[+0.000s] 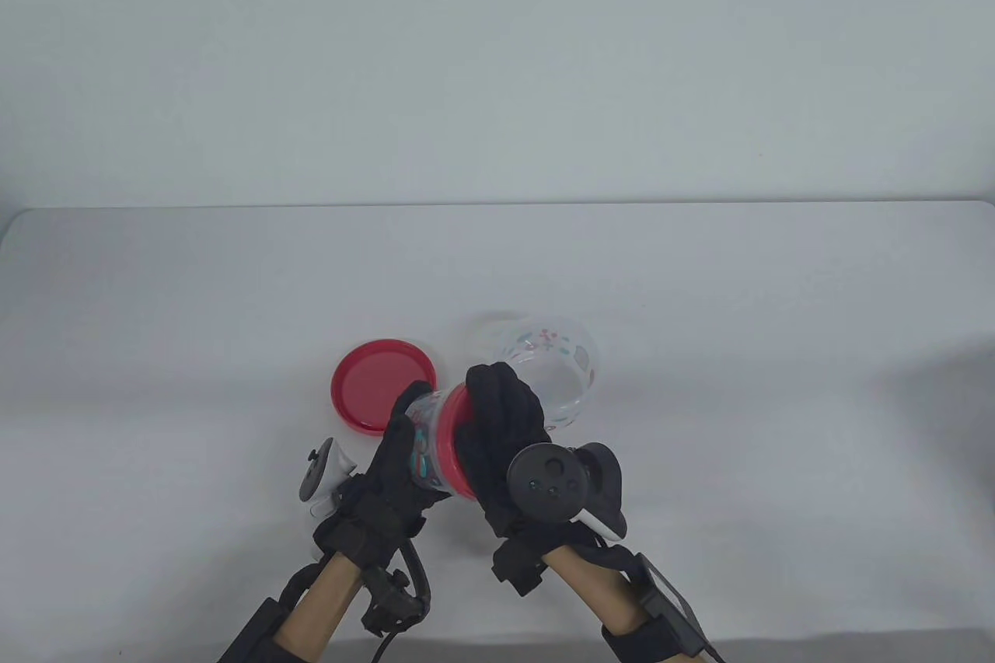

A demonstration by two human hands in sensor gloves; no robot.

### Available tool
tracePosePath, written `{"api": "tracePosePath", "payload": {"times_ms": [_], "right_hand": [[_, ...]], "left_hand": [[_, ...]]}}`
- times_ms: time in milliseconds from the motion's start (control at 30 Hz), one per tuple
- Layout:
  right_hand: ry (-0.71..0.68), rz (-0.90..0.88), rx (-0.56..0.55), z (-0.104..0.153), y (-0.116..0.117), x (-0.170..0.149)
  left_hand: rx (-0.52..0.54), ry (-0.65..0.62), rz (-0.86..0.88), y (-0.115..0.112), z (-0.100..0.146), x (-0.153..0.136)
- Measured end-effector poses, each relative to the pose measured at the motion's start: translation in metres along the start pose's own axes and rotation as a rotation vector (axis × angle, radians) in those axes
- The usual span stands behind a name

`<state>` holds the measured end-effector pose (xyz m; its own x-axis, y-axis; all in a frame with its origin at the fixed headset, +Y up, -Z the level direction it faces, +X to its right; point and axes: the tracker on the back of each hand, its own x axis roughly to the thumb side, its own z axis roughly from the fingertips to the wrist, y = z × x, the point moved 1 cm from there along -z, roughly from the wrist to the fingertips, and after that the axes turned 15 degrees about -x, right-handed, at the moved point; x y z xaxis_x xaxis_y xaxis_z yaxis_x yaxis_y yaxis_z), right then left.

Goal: Nest food storage containers

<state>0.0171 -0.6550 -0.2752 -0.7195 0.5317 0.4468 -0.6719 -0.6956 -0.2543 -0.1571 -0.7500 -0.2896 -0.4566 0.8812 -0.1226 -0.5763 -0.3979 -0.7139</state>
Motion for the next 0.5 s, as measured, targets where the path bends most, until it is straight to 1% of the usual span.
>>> {"api": "tracePosePath", "payload": {"times_ms": [67, 133, 200, 300, 400, 433, 500], "right_hand": [[0.044, 0.008, 0.003, -0.004, -0.002, 0.003], [0.125, -0.012, 0.032, -0.008, -0.003, 0.001], [0.167, -0.028, 0.049, -0.01, -0.004, -0.002], [0.192, -0.082, 0.06, -0.013, -0.004, -0.012], [0.232, -0.17, 0.013, -0.015, -0.007, -0.025], [0.26, -0.193, -0.011, -0.017, -0.008, -0.03], [0.278, -0.207, -0.018, -0.018, -0.008, -0.039]], "left_hand": [[0.016, -0.037, -0.029, 0.001, 0.001, 0.001], [0.028, -0.062, -0.065, 0.003, 0.004, -0.003], [0.02, -0.053, -0.065, 0.008, 0.005, -0.006], [0.006, -0.046, 0.019, 0.019, 0.007, -0.016], [0.005, -0.073, 0.123, 0.026, 0.008, -0.021], [-0.006, -0.091, 0.18, 0.029, 0.009, -0.024], [-0.037, -0.098, 0.254, 0.031, 0.009, -0.028]]}}
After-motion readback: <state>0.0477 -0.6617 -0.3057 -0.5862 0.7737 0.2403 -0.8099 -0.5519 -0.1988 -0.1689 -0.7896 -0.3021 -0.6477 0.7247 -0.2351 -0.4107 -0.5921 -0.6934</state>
